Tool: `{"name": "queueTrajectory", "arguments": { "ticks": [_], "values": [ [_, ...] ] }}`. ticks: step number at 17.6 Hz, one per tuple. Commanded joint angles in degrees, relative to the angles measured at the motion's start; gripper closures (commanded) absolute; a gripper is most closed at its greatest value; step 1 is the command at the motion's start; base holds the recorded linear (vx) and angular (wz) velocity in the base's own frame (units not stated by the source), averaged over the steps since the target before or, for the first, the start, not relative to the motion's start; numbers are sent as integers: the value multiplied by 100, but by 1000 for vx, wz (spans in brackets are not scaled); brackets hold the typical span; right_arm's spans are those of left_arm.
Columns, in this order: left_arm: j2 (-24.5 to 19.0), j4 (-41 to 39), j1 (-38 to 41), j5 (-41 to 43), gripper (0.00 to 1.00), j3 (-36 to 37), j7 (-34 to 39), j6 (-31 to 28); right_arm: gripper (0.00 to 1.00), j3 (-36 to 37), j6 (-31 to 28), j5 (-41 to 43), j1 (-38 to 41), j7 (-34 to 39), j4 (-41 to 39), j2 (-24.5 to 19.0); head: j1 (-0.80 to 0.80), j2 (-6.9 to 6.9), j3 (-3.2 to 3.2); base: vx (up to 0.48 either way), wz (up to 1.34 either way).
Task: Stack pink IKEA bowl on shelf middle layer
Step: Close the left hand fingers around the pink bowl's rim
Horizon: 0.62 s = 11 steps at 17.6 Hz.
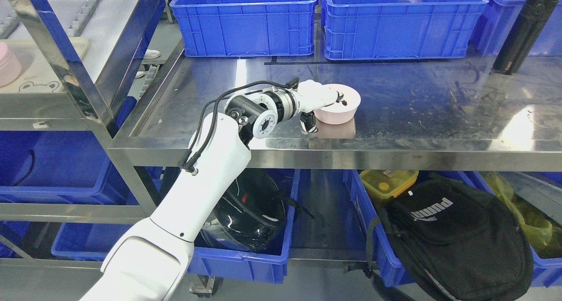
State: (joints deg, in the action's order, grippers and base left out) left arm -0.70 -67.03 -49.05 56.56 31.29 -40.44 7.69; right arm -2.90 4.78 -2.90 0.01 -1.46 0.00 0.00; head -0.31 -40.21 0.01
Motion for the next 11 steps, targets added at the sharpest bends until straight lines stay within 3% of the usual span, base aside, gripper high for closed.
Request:
{"name": "queueTrajectory", "arguments": {
  "ticks": [1,11],
  "values": [
    [-30,858,-254,-57,27,386,159,92,0,0,-4,0,122,-3,-100,100,0,0,0,0,0],
    [-30,1377,-271,-285,33,588,625,251,0,0,-4,0,122,-3,-100,100,0,0,0,0,0]
  ]
}}
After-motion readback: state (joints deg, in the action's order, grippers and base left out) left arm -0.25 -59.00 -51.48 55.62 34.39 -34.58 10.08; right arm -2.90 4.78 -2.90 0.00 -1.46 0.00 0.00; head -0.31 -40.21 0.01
